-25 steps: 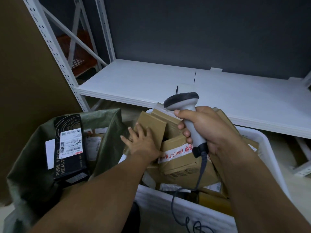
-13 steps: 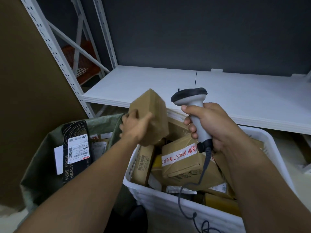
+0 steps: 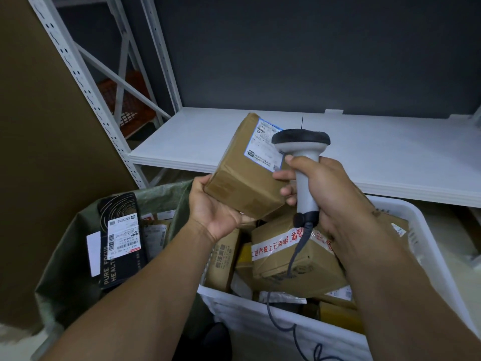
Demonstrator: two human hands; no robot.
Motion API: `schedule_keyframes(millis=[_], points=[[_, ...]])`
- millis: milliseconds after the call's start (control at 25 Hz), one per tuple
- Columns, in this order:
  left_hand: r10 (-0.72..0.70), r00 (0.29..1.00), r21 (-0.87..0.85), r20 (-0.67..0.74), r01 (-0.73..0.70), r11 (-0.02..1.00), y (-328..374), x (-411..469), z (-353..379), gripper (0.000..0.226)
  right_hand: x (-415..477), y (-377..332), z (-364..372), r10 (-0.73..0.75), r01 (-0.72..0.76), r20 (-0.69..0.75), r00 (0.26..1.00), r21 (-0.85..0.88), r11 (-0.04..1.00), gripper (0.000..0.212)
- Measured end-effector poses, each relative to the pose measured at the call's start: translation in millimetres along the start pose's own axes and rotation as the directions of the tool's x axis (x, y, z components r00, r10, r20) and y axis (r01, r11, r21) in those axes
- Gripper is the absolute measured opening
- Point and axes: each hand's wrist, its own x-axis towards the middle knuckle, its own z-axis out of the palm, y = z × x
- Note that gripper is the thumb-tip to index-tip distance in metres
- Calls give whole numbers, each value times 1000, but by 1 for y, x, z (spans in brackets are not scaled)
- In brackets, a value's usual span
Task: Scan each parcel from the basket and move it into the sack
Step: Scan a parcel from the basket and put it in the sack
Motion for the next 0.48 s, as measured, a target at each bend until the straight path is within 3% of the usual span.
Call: schedule_keyframes(millis=[160, 280, 320, 440, 480], points=[[-4, 1000, 47, -10, 5, 999, -11, 4, 2, 40, 1, 5, 5, -38, 38, 0, 999, -10, 999, 10], [-19, 1000, 168, -15, 21, 986, -13, 6, 4, 39, 1, 9, 6, -58, 58, -7, 998, -59, 997, 7], [-22, 1000, 218, -22, 26, 976, -13, 5, 5, 45, 2, 10, 6, -69, 68, -6, 998, -82, 994, 7], [57, 997, 414, -57, -28, 910, -11, 2, 7, 99, 3, 12, 2, -96, 95, -3, 995, -140, 986, 6], [79, 994, 482, -71, -35, 876, -9, 1, 7, 106, 2, 12, 1, -101, 99, -1, 995, -162, 982, 4]])
